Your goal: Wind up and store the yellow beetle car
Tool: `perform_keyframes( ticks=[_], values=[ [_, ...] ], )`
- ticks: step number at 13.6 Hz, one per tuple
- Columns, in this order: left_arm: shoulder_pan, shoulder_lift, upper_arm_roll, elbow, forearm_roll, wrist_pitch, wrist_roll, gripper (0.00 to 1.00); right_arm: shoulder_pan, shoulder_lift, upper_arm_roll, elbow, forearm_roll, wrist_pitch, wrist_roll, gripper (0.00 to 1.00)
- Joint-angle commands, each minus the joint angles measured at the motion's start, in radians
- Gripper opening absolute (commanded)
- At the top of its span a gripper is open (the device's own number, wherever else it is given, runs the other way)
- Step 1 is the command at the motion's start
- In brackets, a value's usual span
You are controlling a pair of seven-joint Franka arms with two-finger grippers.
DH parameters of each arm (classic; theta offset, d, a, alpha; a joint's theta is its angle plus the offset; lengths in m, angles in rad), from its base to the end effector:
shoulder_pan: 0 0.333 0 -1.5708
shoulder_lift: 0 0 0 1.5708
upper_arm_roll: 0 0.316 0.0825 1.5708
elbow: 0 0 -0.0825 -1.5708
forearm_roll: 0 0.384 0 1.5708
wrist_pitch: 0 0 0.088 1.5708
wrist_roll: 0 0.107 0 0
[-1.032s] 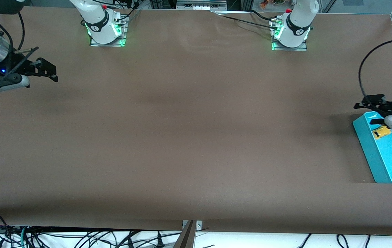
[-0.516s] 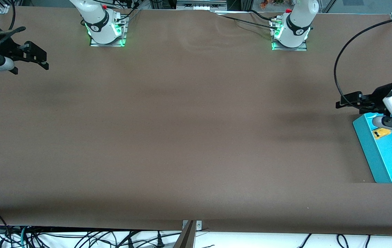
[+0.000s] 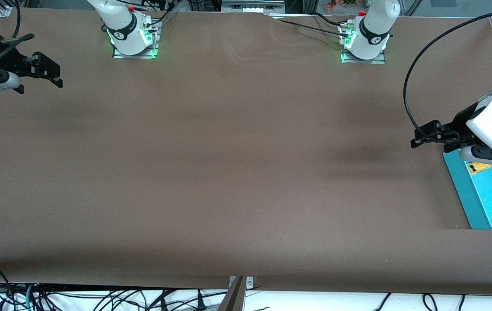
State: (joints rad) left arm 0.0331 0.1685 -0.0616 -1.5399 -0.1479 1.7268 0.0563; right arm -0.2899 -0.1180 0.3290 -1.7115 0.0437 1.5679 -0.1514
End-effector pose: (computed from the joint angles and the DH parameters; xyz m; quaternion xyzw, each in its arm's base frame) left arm 0.6155 -0.0283 0.5557 0.9964 -0.0310 0.0104 0.0781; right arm 0.5166 0.0346 0.6175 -0.9955 -0.0934 0.0157 0.0037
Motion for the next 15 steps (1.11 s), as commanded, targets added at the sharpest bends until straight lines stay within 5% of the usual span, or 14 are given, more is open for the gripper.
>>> perform_keyframes(
  ticks=[1,15],
  values=[
    [-0.015,-0.070,0.002,-0.039,0.027,-0.094,-0.047,1.00,0.014,0.003,-0.012,0.012,0.004,-0.017,0.009,1.00],
    [-0.002,-0.067,0.006,-0.025,0.083,-0.127,-0.075,1.00,0.014,0.004,-0.018,0.001,0.019,-0.020,0.001,1.00]
  ],
)
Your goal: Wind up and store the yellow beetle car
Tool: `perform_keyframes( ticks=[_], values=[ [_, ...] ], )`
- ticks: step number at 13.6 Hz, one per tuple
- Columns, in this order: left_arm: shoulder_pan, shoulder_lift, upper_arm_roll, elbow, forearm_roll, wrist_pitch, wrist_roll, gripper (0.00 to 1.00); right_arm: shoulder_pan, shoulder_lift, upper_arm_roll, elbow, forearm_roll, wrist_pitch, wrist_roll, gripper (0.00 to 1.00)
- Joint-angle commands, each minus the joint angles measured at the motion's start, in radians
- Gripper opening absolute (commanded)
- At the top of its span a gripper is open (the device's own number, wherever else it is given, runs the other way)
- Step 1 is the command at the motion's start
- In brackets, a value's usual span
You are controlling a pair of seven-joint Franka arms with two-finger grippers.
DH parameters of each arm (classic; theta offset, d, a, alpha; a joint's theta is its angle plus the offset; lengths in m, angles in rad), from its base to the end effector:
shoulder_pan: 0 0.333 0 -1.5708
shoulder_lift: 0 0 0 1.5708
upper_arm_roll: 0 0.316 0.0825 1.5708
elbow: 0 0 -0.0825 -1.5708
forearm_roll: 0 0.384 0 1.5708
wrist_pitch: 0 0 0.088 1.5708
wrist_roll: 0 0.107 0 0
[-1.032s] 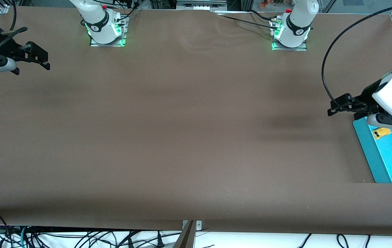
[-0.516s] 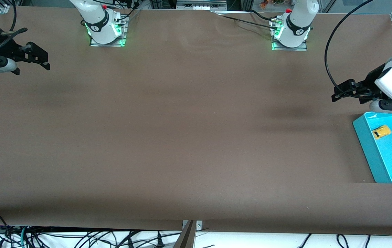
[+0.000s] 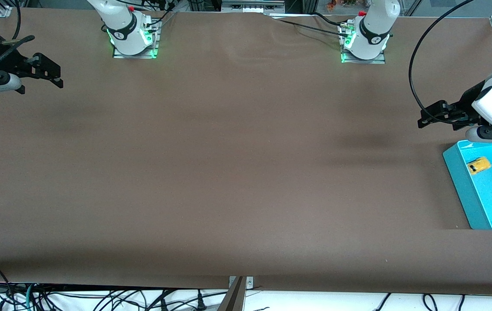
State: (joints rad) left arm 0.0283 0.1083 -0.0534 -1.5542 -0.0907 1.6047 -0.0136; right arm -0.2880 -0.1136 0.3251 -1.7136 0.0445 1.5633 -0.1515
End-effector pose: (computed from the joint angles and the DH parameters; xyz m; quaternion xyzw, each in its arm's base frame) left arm 0.5874 -0.0226 0.5739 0.9984 -0.0028 -0.0297 0.0476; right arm 0.5172 0.0332 0.6141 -0.9955 -0.0925 0.0210 0.0054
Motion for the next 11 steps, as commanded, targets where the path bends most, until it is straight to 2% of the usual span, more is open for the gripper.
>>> perform_keyframes(
  ticks=[1,11],
  values=[
    [0.002,-0.007,-0.002,-0.010,0.026,-0.005,-0.005,1.00,0.012,0.000,-0.014,0.003,0.018,-0.017,0.001,1.00],
    [0.001,-0.004,-0.002,-0.007,0.026,-0.005,-0.009,1.00,0.012,0.000,-0.014,0.003,0.017,-0.012,-0.006,1.00]
  ],
)
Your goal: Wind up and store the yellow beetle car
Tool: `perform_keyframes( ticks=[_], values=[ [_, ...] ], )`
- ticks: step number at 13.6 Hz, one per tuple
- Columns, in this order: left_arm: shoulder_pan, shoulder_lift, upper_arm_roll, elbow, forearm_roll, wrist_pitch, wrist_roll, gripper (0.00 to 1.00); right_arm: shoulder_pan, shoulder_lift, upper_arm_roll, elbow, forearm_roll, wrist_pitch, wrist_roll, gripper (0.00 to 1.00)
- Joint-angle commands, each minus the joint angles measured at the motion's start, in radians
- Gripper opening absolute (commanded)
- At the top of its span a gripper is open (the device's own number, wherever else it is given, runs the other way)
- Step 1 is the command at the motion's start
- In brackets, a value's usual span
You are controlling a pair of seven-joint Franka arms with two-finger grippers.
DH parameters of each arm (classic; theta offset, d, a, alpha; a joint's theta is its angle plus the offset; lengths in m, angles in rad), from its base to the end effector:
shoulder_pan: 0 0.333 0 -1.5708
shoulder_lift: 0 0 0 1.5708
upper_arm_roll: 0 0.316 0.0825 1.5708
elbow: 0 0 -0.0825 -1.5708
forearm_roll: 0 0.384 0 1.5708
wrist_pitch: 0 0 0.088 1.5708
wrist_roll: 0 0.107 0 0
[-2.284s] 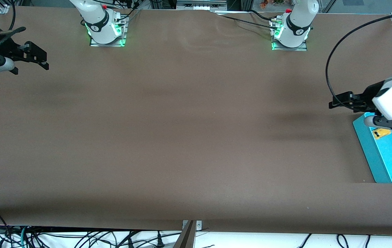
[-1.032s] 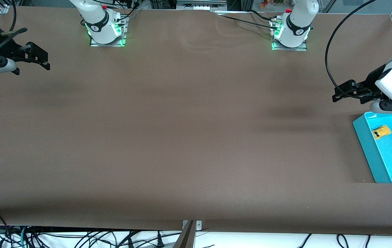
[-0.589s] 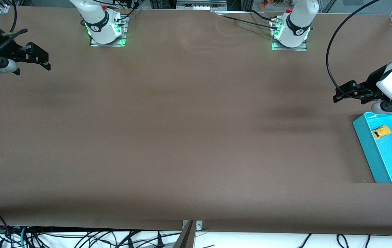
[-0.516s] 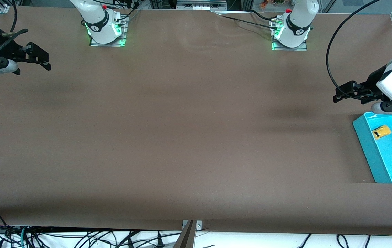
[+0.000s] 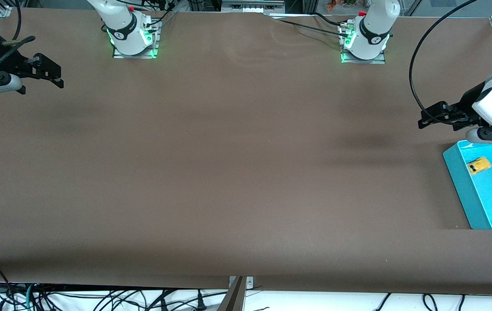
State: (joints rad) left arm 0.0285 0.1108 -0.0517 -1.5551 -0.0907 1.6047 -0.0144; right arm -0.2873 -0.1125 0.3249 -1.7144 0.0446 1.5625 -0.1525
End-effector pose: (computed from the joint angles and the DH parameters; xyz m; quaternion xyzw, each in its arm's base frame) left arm 0.5880 -0.0215 0.5720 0.9984 -0.0014 -0.0314 0.0475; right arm 0.5174 0.0333 0.6131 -0.9954 -0.0932 0.0223 0.0057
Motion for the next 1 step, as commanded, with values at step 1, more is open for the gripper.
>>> perform_keyframes(
  ticks=[1],
  values=[
    [0.001,-0.008,-0.004,-0.007,0.026,-0.005,-0.007,1.00,0.011,-0.001,-0.014,0.004,0.017,-0.012,-0.006,1.00]
  ],
)
